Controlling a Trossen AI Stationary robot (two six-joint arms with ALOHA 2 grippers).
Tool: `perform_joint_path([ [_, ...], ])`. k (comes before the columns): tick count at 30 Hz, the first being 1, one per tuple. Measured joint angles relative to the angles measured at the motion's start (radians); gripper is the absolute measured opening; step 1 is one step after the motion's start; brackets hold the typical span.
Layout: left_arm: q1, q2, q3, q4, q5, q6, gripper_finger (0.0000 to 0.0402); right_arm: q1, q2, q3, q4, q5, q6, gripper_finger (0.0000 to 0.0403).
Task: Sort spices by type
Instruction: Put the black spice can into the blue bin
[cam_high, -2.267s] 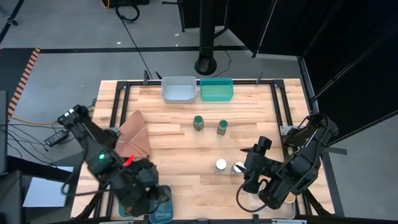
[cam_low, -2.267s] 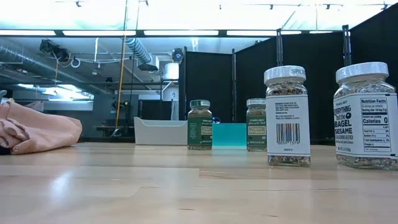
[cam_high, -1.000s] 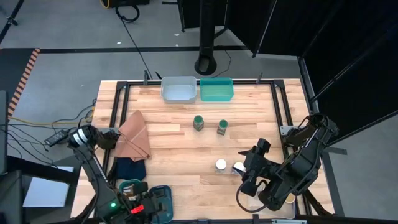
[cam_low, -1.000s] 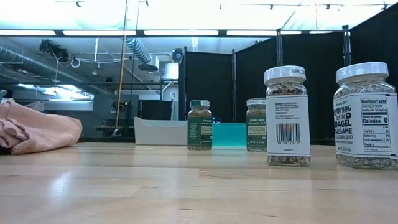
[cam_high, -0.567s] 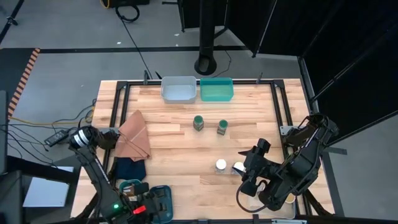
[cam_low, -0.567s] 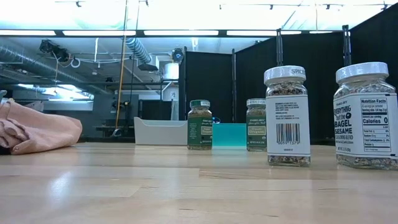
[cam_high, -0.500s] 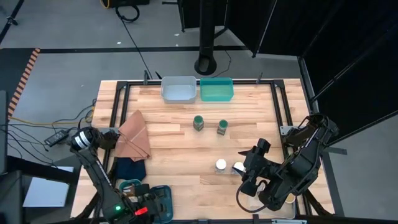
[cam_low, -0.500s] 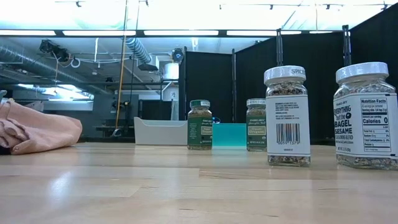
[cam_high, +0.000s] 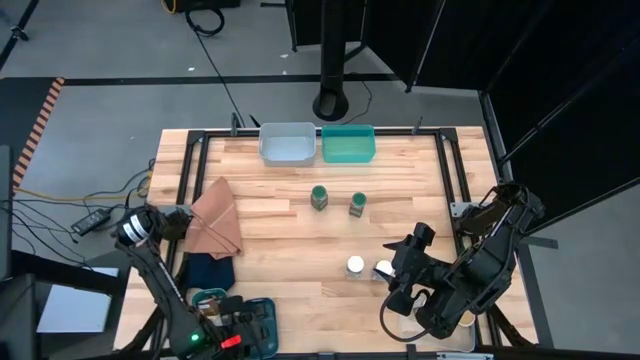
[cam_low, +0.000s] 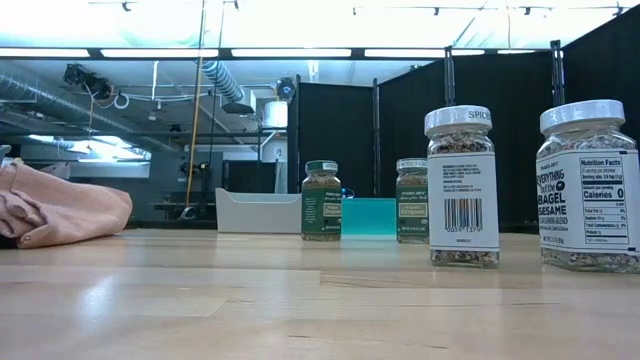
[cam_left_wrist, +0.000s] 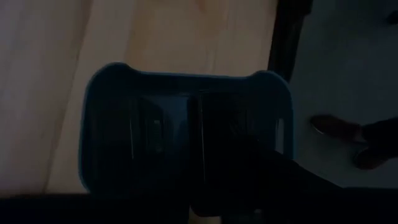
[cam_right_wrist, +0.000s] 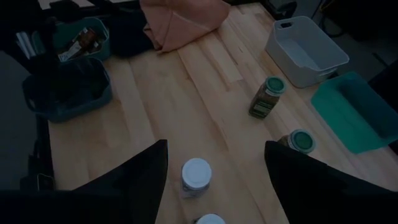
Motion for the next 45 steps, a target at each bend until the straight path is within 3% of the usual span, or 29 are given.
perform_joint_path([
  [15,0.043,0.020,0.000,0.008,0.055,0.127,0.0136,0.001,0.000,0.000,0.003,0.000,0.000,0.0275],
  [45,0.063,0.031,0.000,0.042,0.090,0.211,0.0136,0.001,0.000,0.000,-0.001,0.000,-0.016,0.0274],
])
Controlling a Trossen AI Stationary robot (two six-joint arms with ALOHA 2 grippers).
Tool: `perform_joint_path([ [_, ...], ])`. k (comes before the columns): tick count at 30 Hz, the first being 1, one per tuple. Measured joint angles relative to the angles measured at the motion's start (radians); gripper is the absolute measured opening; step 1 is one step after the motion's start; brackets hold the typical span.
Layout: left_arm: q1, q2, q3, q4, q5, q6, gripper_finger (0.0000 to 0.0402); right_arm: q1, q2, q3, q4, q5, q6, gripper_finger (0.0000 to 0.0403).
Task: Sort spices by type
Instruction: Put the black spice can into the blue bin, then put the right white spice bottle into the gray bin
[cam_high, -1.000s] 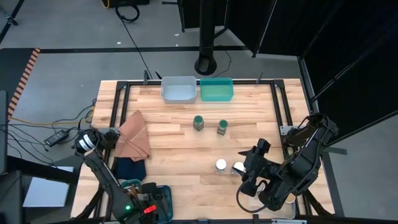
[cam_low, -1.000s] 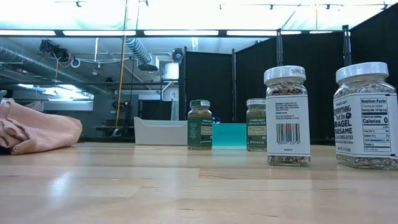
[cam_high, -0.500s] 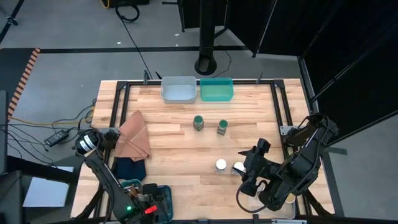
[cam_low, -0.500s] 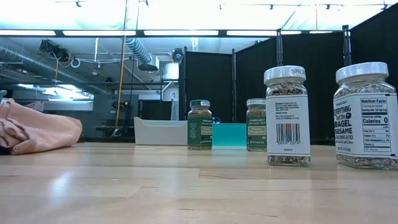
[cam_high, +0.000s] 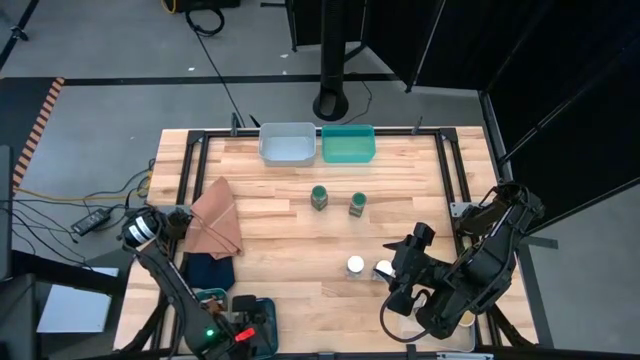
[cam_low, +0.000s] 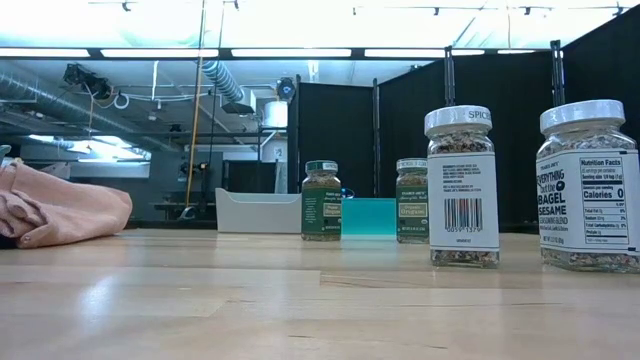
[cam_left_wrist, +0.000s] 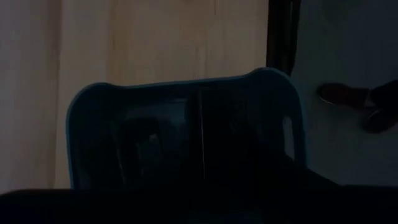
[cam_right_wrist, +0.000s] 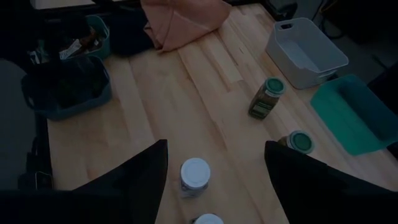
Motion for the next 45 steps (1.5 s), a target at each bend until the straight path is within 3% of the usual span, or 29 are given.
perform_joint_path([
  [19,0.025,-0.001,-0.049,0.054,0.083,0.004,0.0141,0.000,0.000,0.000,-0.001,0.000,-0.037,0.0274],
  [35,0.026,-0.001,-0.044,0.041,0.092,0.048,0.0266,0.000,0.000,0.000,0.000,0.000,-0.039,0.0275],
  [45,0.026,-0.001,0.069,-0.109,0.099,0.082,0.0280,0.000,0.000,0.000,0.000,0.000,-0.037,0.0275],
])
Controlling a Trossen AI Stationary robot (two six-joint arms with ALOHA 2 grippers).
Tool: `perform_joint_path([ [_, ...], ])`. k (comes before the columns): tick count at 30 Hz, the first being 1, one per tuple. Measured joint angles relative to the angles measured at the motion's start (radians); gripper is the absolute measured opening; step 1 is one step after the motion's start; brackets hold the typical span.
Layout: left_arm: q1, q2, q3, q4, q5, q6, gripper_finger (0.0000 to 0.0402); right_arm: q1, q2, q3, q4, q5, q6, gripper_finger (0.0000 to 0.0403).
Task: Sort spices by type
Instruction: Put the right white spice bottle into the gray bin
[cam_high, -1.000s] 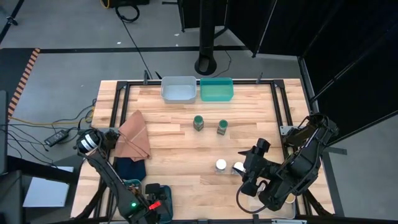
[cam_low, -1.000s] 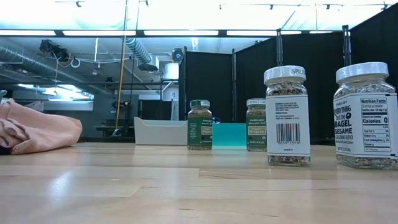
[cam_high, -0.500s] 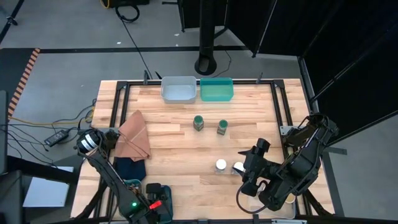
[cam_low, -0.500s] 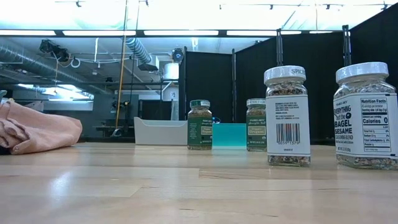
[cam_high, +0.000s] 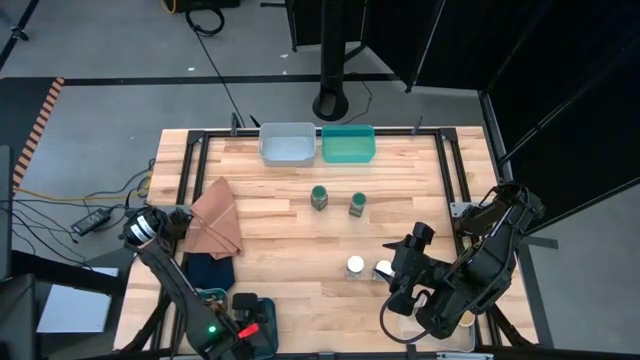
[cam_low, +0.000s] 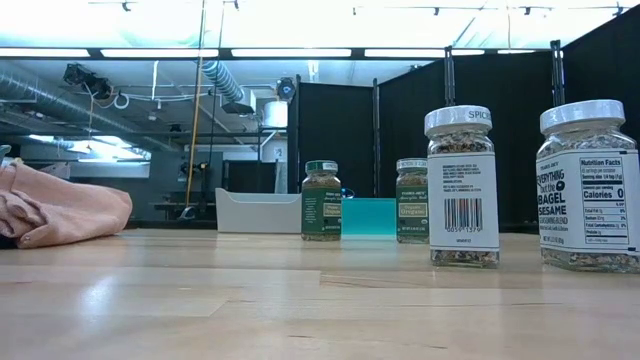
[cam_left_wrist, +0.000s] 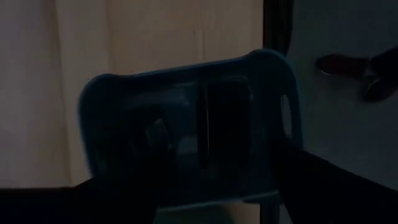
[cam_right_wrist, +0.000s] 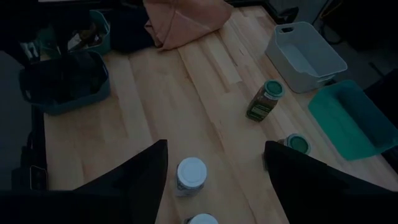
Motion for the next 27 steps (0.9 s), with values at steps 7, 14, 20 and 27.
perform_joint_path([
  [7,0.000,0.000,0.132,-0.183,-0.019,0.018,0.0280,-0.001,0.000,0.000,-0.002,-0.001,0.008,0.0275],
  [14,0.000,-0.001,0.346,-0.468,-0.182,0.023,0.0279,-0.025,-0.002,-0.086,-0.043,-0.117,0.063,0.0274],
  [20,0.007,-0.094,0.435,-0.489,-0.321,0.045,0.0273,-0.047,0.000,-0.204,-0.039,-0.243,0.060,0.0275],
  [27,0.007,-0.223,0.440,-0.515,-0.429,-0.022,0.0269,-0.074,0.000,-0.311,0.010,-0.381,-0.042,0.0287],
])
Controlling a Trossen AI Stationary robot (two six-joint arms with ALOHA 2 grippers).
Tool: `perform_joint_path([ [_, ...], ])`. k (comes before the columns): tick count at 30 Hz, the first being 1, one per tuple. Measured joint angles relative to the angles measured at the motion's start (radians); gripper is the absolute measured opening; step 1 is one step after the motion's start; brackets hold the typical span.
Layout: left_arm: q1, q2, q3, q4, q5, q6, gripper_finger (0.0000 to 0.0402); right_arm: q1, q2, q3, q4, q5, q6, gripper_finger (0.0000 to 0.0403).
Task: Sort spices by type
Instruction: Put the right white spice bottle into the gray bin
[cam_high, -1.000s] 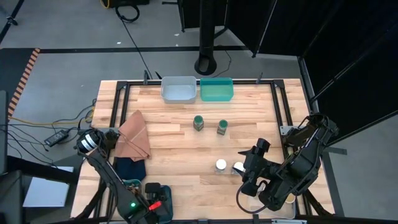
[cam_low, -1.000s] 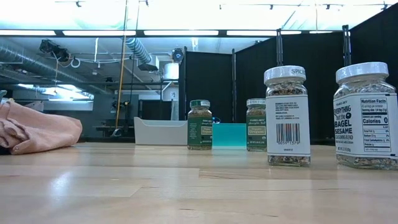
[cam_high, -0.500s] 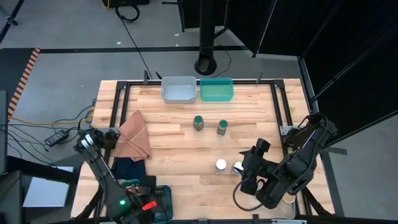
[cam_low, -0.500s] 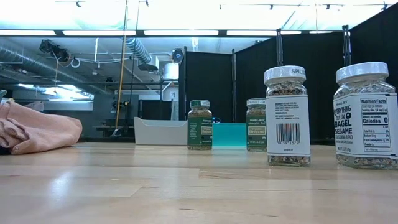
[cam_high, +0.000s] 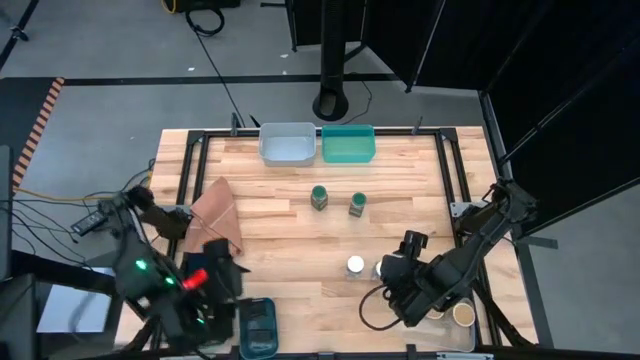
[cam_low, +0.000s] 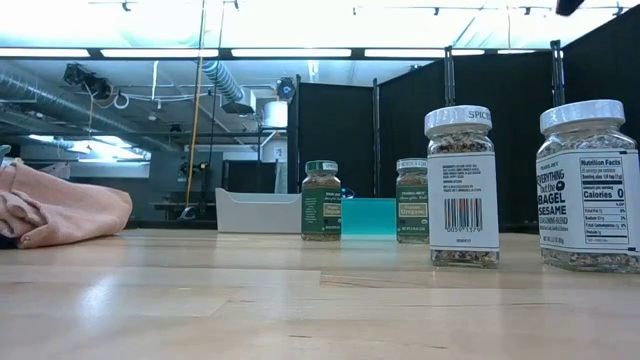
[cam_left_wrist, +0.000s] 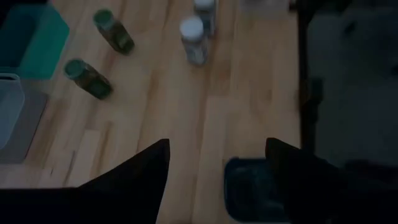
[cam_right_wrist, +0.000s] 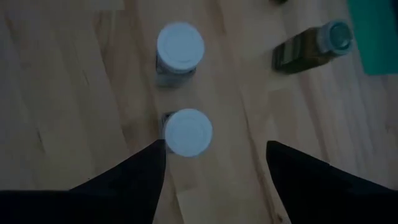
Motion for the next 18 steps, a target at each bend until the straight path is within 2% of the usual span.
perform_joint_path([
  [10,-0.009,-0.109,0.000,-0.007,-0.101,-0.008,0.0269,-0.128,0.000,-0.105,0.150,-0.191,-0.106,0.0343],
  [18,-0.009,-0.112,-0.001,-0.009,-0.110,0.057,0.0269,-0.210,0.000,-0.158,0.186,-0.261,-0.216,0.0349],
])
